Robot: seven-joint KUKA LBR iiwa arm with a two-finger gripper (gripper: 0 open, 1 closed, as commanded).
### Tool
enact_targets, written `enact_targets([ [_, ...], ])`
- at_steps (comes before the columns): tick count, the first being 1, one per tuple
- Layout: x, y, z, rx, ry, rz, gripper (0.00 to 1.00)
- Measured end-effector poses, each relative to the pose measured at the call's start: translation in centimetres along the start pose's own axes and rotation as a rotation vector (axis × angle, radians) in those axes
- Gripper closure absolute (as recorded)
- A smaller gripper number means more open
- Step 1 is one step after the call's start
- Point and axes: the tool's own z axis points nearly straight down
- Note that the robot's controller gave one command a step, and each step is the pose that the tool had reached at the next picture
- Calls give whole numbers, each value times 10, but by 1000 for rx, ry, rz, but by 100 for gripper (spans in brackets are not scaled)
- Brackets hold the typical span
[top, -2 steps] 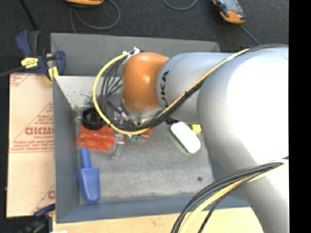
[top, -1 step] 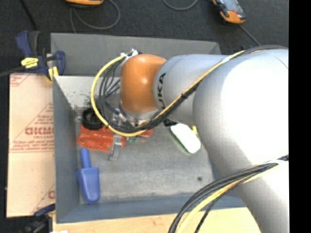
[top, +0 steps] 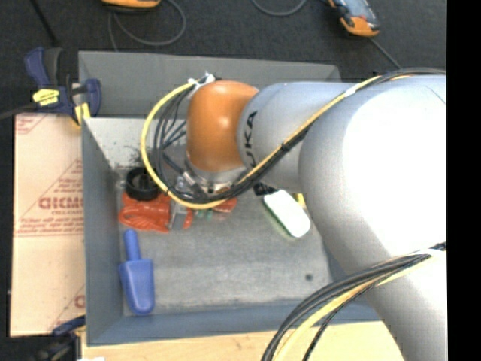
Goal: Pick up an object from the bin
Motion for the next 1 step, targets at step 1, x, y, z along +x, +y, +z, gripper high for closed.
enact_targets([
  [1, 0, 0, 0, 0, 0, 0, 100],
])
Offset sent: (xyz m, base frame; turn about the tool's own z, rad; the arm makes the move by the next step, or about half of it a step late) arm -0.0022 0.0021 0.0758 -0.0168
